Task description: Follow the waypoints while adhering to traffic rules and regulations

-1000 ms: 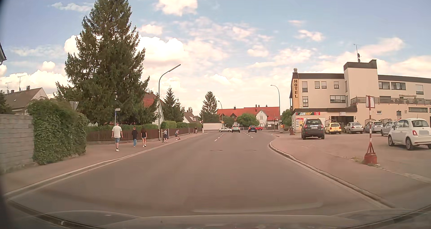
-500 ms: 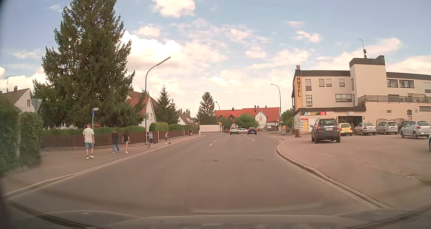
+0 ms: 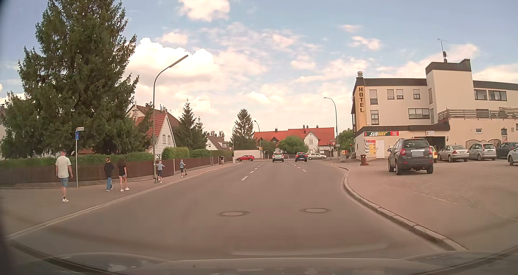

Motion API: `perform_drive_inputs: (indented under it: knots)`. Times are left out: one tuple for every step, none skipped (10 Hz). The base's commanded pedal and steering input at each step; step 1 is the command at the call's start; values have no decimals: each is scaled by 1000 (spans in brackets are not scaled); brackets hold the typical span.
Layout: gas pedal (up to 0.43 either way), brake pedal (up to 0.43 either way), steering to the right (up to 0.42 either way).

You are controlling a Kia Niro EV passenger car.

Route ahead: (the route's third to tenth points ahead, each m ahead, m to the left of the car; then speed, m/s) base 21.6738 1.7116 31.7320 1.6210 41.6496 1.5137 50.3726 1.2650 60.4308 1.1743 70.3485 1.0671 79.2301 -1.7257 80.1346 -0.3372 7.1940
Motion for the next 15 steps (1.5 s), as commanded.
perform_drive_inputs:
  knots:
    - [0, 177, 24]
    - [0, 177, 29]
    - [0, 177, 32]
    - [0, 177, 32]
    - [0, 177, 32]
    - [0, 171, 32]
    - [0, 165, 32]
    - [0, 165, 32]
    - [0, 165, 32]
    - [0, 165, 34]
    - [0, 159, 39]
    - [0, 159, 44]
    - [0, 146, 47]
    - [0, 134, 51]
    - [0, 122, 54]
